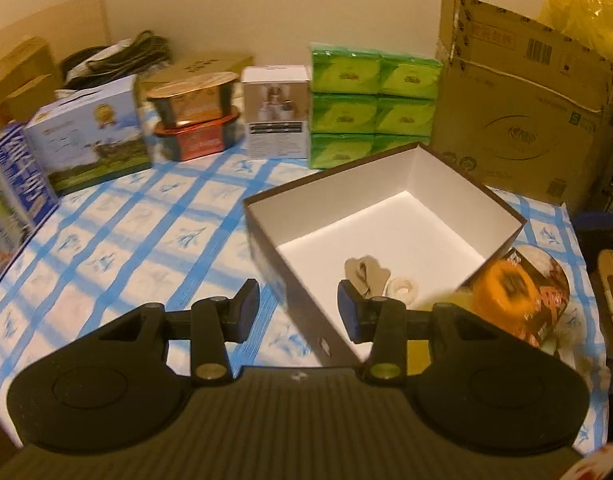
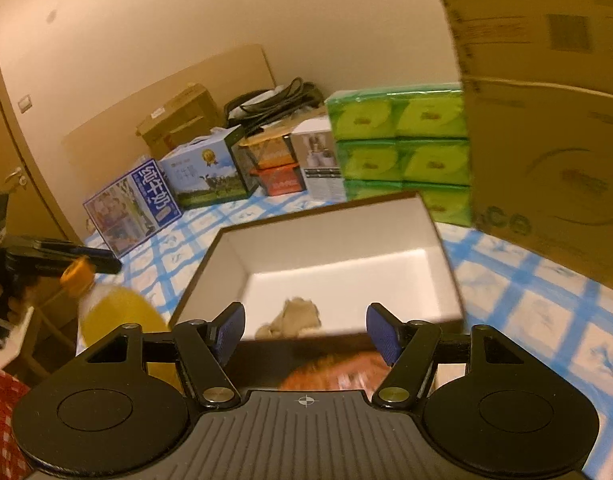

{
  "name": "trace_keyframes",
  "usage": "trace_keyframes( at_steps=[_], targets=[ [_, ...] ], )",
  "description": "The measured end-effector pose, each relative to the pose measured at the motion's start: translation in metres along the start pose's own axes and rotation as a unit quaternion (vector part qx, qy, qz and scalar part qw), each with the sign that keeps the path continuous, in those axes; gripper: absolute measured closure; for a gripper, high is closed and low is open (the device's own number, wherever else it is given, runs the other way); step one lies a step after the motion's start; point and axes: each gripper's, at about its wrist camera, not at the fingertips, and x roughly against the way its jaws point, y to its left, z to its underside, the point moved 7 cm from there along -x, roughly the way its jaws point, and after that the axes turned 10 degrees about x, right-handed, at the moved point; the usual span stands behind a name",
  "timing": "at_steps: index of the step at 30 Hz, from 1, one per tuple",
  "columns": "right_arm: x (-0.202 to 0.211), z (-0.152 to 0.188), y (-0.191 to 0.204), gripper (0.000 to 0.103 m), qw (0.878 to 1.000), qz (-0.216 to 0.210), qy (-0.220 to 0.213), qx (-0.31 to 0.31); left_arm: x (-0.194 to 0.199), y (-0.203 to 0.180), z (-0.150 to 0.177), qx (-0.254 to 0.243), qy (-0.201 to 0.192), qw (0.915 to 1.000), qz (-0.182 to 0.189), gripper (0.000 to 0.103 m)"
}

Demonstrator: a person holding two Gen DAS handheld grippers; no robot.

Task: Organize soft objects
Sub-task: 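Move both tools back from the box to the pile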

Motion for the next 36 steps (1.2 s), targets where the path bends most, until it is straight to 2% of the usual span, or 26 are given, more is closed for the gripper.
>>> trace_keyframes(
  at_steps=[7,15,19,24,29,36],
  targets=[
    [0.058,0.053,0.011,0.036,0.999,0.045,0.014,-0.009,0.057,-0.011,0.051,0.019,-0.013,0.9992,-0.032,0.062],
    [0.095,0.114,0.042,0.036,0.997,0.067,0.04,-0.017,0.09,-0.063,0.12,0.028,0.001,0.9995,-0.015,0.06],
    [0.103,0.137,0.056,0.036,0.996,0.068,0.055,-0.015,0.097,-0.091,0.144,0.032,0.004,0.9995,-0.001,0.058],
    [0.109,0.162,0.068,0.036,0.994,0.08,0.07,0.001,0.098,-0.122,0.171,0.028,0.009,0.9996,-0.005,0.057],
    [0.109,0.181,0.073,0.036,0.993,0.078,0.083,-0.008,0.089,-0.147,0.196,0.033,0.02,0.9992,-0.005,0.057],
    [0.101,0.198,0.078,0.036,0.992,0.08,0.098,-0.004,0.074,-0.177,0.223,0.005,0.039,0.9991,-0.017,0.057]
  ],
)
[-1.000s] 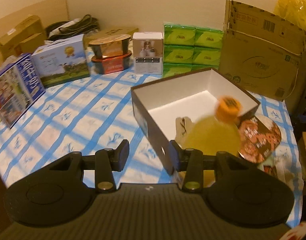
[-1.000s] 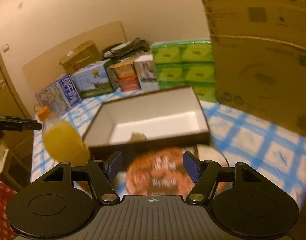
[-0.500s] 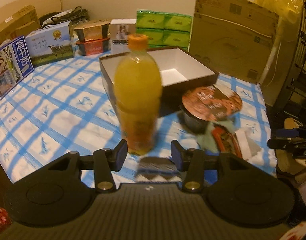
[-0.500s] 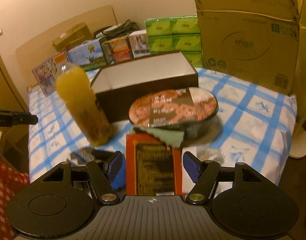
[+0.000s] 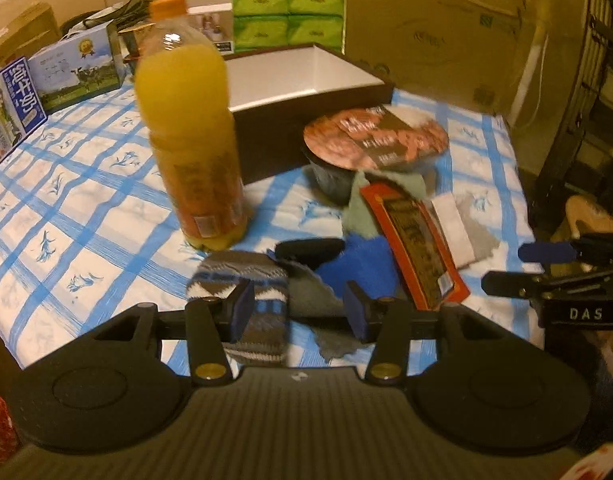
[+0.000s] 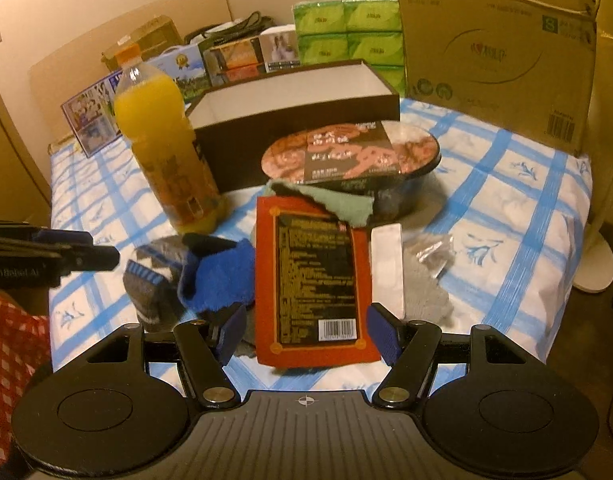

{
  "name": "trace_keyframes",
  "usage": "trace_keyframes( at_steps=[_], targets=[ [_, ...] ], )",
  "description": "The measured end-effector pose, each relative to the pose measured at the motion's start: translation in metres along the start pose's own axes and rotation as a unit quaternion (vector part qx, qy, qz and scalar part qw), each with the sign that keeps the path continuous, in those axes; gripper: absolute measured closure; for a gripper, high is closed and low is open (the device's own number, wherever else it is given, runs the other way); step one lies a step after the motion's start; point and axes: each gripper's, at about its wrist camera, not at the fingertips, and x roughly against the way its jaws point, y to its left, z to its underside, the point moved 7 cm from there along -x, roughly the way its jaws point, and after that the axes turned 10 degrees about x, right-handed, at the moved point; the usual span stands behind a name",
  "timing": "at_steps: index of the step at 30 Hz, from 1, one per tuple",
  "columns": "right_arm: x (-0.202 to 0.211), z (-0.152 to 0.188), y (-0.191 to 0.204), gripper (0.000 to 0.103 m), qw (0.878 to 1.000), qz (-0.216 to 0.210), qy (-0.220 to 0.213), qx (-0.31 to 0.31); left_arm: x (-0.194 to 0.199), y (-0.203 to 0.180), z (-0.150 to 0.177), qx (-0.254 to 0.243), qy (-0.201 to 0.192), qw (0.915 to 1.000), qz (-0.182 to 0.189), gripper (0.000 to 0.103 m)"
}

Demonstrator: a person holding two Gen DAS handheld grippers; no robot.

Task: Organize soft objects
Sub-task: 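Move both tools back from the box to the pile, then grasp the red snack packet edge with the left tool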

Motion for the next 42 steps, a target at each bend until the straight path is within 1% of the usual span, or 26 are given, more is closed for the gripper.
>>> trace_keyframes(
  at_steps=[2,5,10,14,17,19,20,22,25,27,33,38,42],
  targets=[
    [-0.004,0.003,0.001,0.036,1.0,0.004,0.005,0.002,-0.005,-0.005,0.004,-0.012,0.0,0.9999,-0.01,0.057],
    [-0.009,0.008,0.002,0.036,1.0,0.007,0.01,0.007,-0.012,-0.012,0.009,-0.022,0.002,0.9997,-0.008,0.057],
    [-0.014,0.012,-0.01,0.036,1.0,0.021,0.014,-0.002,-0.021,-0.03,0.011,-0.034,0.001,0.9994,0.01,0.057],
    [-0.013,0.013,-0.022,0.036,0.999,0.032,0.008,-0.007,-0.03,-0.046,0.009,-0.044,-0.004,0.9987,0.023,0.058],
    [-0.015,0.012,-0.03,0.038,0.999,0.036,0.005,-0.007,-0.035,-0.059,0.005,-0.053,-0.01,0.9977,0.041,0.058],
    [-0.018,0.012,-0.036,0.044,0.999,0.037,0.003,-0.009,-0.041,-0.068,0.003,-0.061,-0.014,0.9968,0.05,0.058],
    [-0.019,0.012,-0.038,0.045,0.999,0.038,0.003,-0.01,-0.045,-0.073,0.002,-0.064,-0.014,0.9964,0.053,0.058],
    [-0.021,0.013,-0.043,0.05,0.999,0.037,0.001,-0.013,-0.052,-0.081,0.001,-0.067,-0.009,0.9957,0.064,0.062],
    [-0.025,0.014,-0.049,0.057,0.999,0.037,0.003,-0.012,-0.065,-0.091,0.002,-0.064,0.006,0.9949,0.078,0.066],
    [-0.03,0.016,-0.053,0.061,0.999,0.036,0.006,-0.011,-0.075,-0.094,0.004,-0.058,0.02,0.9951,0.077,0.067],
    [-0.043,0.025,-0.062,0.066,0.999,0.03,0.018,-0.02,-0.095,-0.091,0.013,-0.033,0.056,0.9952,0.073,0.068],
    [-0.05,0.026,-0.069,0.066,0.999,0.023,0.019,-0.028,-0.101,-0.097,0.01,-0.012,0.057,0.9942,0.09,0.07],
    [-0.054,0.032,-0.07,0.066,0.999,0.019,0.03,-0.035,-0.097,-0.106,0.003,-0.007,0.043,0.9934,0.106,0.07]
  ],
)
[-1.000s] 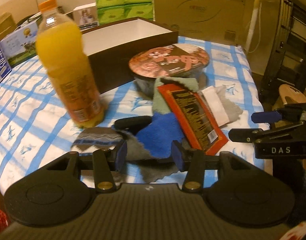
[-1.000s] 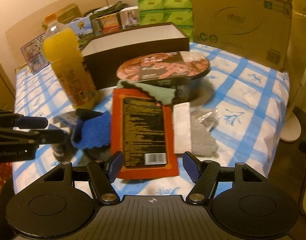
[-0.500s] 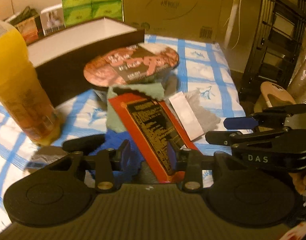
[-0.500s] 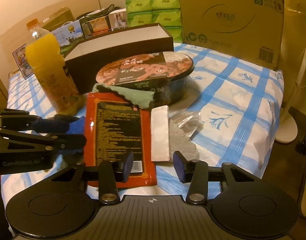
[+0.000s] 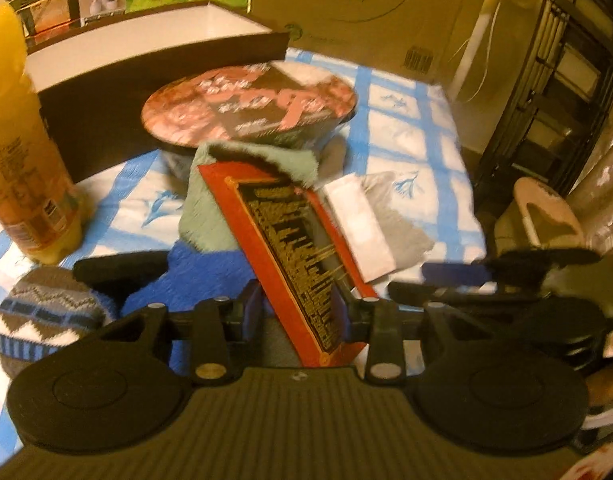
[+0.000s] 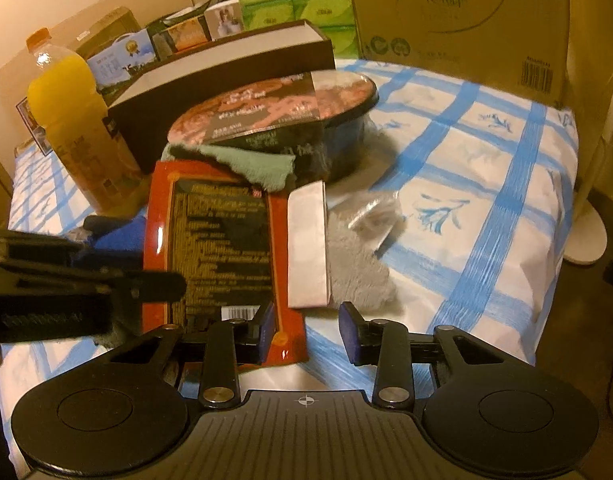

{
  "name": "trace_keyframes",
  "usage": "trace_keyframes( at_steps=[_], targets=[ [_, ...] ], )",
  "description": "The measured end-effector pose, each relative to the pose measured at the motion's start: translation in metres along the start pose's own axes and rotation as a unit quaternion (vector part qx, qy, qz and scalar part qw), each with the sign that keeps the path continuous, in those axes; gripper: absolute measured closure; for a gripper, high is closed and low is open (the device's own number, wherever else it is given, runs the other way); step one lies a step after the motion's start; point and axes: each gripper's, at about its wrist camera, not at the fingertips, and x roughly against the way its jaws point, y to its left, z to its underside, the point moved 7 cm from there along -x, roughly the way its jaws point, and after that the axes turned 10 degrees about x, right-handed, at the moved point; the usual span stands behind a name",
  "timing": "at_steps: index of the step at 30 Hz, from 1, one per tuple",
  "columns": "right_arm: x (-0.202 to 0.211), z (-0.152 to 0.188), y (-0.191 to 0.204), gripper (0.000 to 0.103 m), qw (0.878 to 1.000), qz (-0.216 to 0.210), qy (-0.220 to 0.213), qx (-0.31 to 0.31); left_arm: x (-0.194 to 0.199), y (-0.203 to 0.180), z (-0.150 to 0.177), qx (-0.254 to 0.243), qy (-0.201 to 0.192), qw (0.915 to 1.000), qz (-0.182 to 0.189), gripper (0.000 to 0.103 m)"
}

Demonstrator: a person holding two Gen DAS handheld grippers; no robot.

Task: Organize soft objects
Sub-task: 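Grasp the red snack packet edge with the left tool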

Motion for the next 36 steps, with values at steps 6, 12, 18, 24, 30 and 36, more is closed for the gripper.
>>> trace_keyframes(
  at_steps=[6,12,18,24,30,36],
  targets=[
    [-0.005,0.007,-0.007,0.066,1.0,-0.002,0.009,-0.018,0.003,-0.017,-0.009,0.001,-0.022,0.9989,0.042,0.07],
    [-0.004,0.007,-0.016,0.066,1.0,0.001,0.007,-0.03,-0.018,-0.029,-0.011,-0.01,-0.008,0.9995,0.03,0.08],
    [0.001,0.004,-0.022,0.066,0.999,-0.003,-0.001,-0.04,-0.023,-0.025,-0.016,0.005,-0.008,0.9996,0.026,0.095],
    [0.001,-0.01,-0.016,0.066,0.999,-0.02,-0.023,-0.022,-0.018,-0.007,-0.017,0.026,-0.005,0.9996,0.007,0.099],
    [-0.016,-0.024,-0.009,0.066,0.999,-0.021,-0.028,0.002,-0.022,0.002,-0.016,0.028,0.002,0.9995,-0.011,0.099],
    [-0.035,-0.031,-0.001,0.066,0.999,-0.007,-0.02,0.039,-0.028,0.001,-0.016,0.018,0.006,0.9997,-0.015,0.099]
  ],
)
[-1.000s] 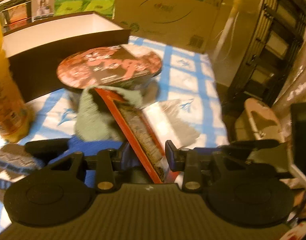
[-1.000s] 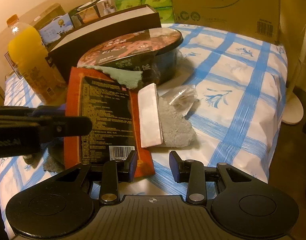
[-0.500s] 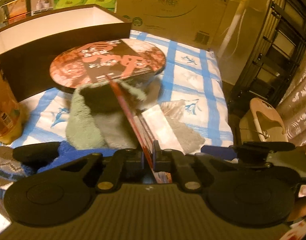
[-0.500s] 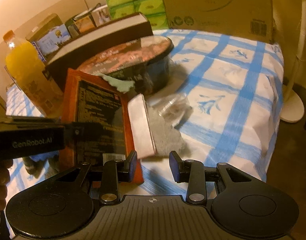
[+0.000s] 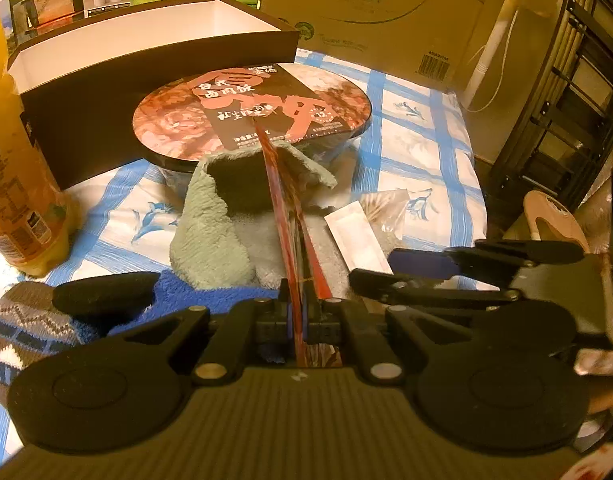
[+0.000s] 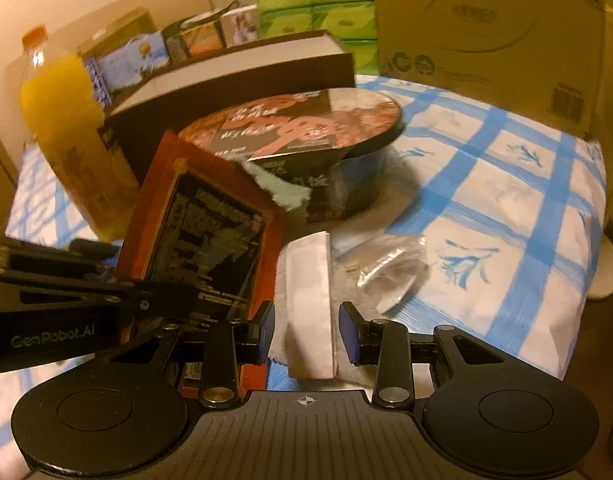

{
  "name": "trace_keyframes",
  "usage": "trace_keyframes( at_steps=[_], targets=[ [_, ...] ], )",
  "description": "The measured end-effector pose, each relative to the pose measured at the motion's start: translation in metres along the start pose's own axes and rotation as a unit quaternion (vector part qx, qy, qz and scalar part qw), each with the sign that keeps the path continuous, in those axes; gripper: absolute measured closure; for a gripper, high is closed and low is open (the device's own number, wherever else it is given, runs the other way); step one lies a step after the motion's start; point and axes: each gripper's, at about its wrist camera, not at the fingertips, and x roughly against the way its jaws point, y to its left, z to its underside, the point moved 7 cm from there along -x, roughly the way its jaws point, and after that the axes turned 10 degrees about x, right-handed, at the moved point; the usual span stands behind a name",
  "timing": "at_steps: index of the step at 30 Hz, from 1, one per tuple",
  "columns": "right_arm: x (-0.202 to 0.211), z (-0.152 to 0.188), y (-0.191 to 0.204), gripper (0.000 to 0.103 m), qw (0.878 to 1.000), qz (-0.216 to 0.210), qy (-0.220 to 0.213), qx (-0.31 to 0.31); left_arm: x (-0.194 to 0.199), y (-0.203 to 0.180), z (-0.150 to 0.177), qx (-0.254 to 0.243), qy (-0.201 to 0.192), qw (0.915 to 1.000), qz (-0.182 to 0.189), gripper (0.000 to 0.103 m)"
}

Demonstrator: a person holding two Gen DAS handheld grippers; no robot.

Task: Organize soft objects
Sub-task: 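Grasp the red snack packet edge with the left tool, then grasp the white strip with the right tool, then carry the red packet and white strip into the box and release both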

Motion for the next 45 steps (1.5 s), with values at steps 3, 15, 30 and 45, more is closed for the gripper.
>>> trace_keyframes(
  at_steps=[3,15,30,45],
  targets=[
    [-0.011,0.003,0.005,0.066,0.999,0.016,0.013,0.027,-0.003,0.002,-0.001,0.002,0.003,1.0,0.001,0.099],
    [-0.005,0.007,0.006,0.081,0.998,0.031,0.004,0.052,-0.001,-0.001,-0.001,-0.002,0.003,0.9998,0.017,0.101],
    [0.055,-0.015,-0.005,0.081,0.999,-0.015,-0.025,-0.013,0.068,-0.007,-0.013,0.011,-0.041,0.9984,0.037,0.102],
    [0.043,-0.124,-0.026,0.081,0.995,-0.037,-0.089,0.037,0.092,0.01,-0.124,0.041,-0.152,0.9875,0.001,0.102]
  ],
)
